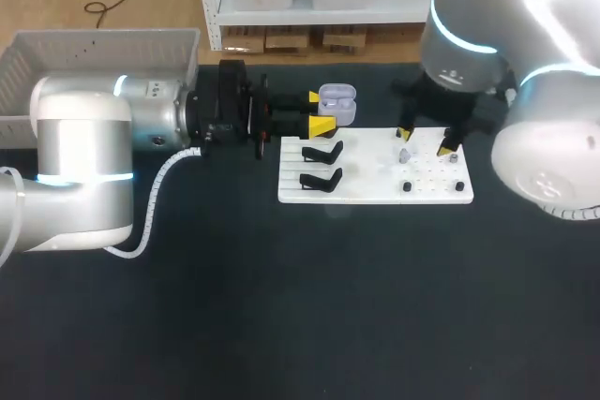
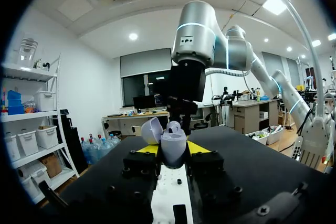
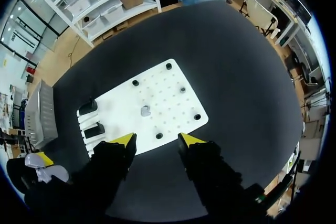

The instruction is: Pick up each earbud case from the left stands, insert the matching earbuds, close the lid, and place the case in the box.

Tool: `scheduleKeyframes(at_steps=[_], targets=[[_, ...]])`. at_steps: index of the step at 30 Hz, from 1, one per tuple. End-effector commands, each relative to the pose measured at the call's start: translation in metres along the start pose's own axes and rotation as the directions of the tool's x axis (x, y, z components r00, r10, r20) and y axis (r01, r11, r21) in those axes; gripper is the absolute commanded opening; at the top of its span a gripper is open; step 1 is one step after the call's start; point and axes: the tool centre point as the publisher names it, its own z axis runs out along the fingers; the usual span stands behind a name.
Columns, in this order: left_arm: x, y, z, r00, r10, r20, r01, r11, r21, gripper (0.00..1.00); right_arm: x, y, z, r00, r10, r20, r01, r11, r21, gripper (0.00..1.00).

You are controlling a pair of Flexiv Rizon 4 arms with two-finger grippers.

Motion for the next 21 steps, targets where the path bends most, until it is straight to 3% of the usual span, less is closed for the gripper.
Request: scheduleKeyframes(at_steps=[1, 21], targets=[[0.0, -0.001, 0.0, 1.0, 0.002, 0.0, -0.002, 1.0, -0.005, 0.0, 0.002, 0.012, 0.014, 1.0, -0.005, -0.02, 0.005, 1.0, 0.018, 0.51], [0.0, -0.001, 0.0, 1.0, 0.002, 0.0, -0.002, 1.0, -0.005, 0.0, -0.008, 0.015, 0.063, 0.998, 0.027, -0.061, -0.024, 0.999, 0.038, 0.5]])
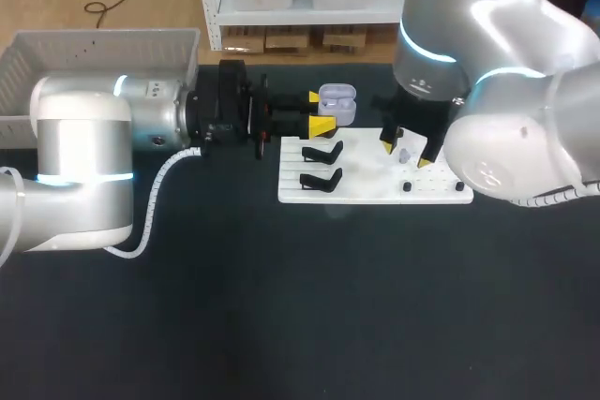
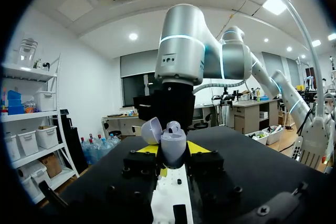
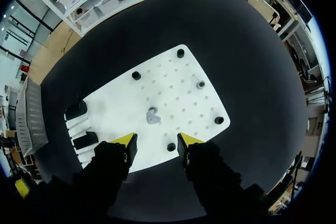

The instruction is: Pick up each earbud case from the left stands, insert the matching earbuds, close the lid, and place the case in the box.

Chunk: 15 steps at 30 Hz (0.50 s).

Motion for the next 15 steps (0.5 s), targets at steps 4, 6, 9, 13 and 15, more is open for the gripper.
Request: scheduleKeyframes(at_steps=[4, 6, 9, 13, 15], targets=[[0.0, -0.0013, 0.0001, 1.0, 0.002, 0.0, -0.002, 1.0, -0.005, 0.0, -0.0078, -0.0029, 0.0135, 1.0, 0.027, -0.003, -0.027, 1.0, -0.003, 0.49], [0.0, -0.0013, 0.0001, 1.0, 0.002, 0.0, -0.002, 1.0, -0.005, 0.0, -0.0095, -0.0031, 0.0141, 0.999, 0.035, 0.001, -0.035, 0.999, -0.007, 0.49], [0.0, -0.0013, 0.0001, 1.0, 0.002, 0.0, -0.002, 1.0, -0.005, 0.0, -0.0132, -0.0033, 0.0142, 0.998, 0.056, 0.009, -0.056, 0.998, -0.009, 0.47], [0.0, -0.0013, 0.0001, 1.0, 0.002, 0.0, -0.002, 1.0, -0.005, 0.0, -0.0154, -0.0032, 0.014, 0.998, 0.062, 0.022, -0.062, 0.998, -0.01, 0.45], [0.0, -0.0013, 0.0001, 1.0, 0.002, 0.0, -0.002, 1.0, -0.005, 0.0, -0.0158, -0.003, 0.0143, 0.997, 0.067, 0.026, -0.067, 0.998, -0.009, 0.43]])
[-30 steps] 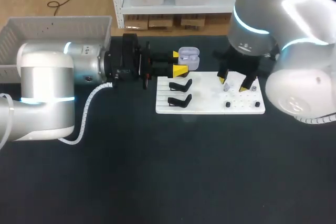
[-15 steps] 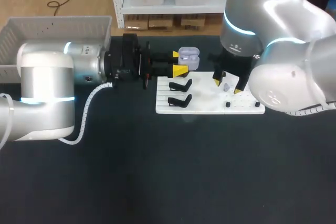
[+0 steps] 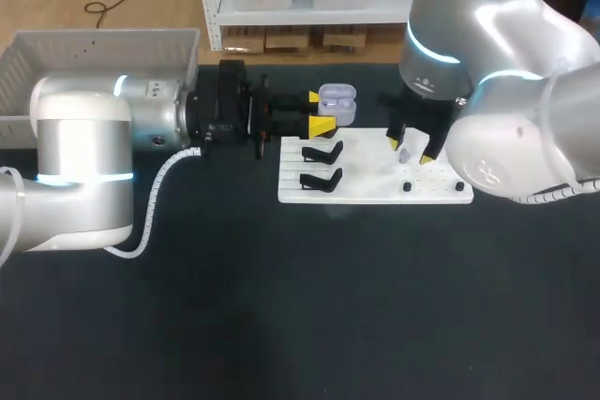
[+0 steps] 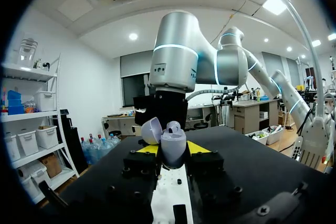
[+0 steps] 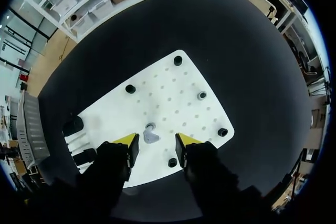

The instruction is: Pick up each earbud case from the left stands, insert the matching earbuds, close the lid, and place the case in the box.

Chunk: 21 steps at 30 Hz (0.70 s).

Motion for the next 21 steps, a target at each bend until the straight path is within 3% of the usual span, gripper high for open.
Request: scheduleKeyframes(at_steps=[1, 21], targets=[[0.0, -0.0013, 0.0001, 1.0, 0.002, 0.0, -0.002, 1.0, -0.005, 0.0, 0.0017, -0.0014, 0.0011, 1.0, 0.01, 0.012, -0.01, 1.0, -0.005, 0.42], [0.0, -0.0013, 0.0001, 1.0, 0.002, 0.0, -0.002, 1.0, -0.005, 0.0, 0.0027, 0.0044, 0.0052, 0.998, 0.03, 0.052, -0.031, 1.0, 0.004, 0.36]])
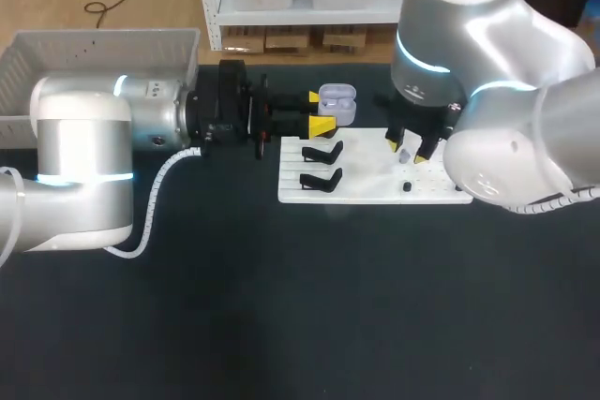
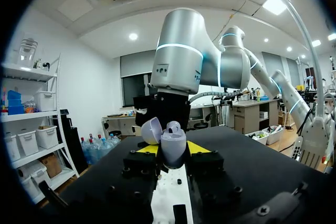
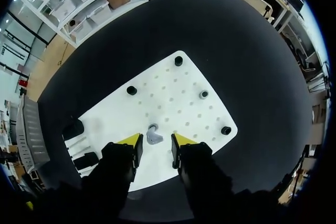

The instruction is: Pick up each earbud case from the left stands, insert the matching earbuds, close the lid, and place the case in the box.

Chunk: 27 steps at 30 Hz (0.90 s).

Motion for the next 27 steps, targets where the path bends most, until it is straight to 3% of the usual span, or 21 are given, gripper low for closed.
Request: scheduleKeyframes(at_steps=[1, 27], targets=[[0.0, -0.001, 0.0, 1.0, 0.002, 0.0, -0.002, 1.0, -0.005, 0.0, 0.002, 0.001, 0.002, 1.0, 0.004, 0.009, -0.004, 1.0, -0.004, 0.36], [0.0, -0.001, 0.0, 1.0, 0.002, 0.0, -0.002, 1.0, -0.005, 0.0, 0.0, 0.001, 0.014, 1.0, 0.009, 0.006, -0.009, 1.0, 0.008, 0.33]])
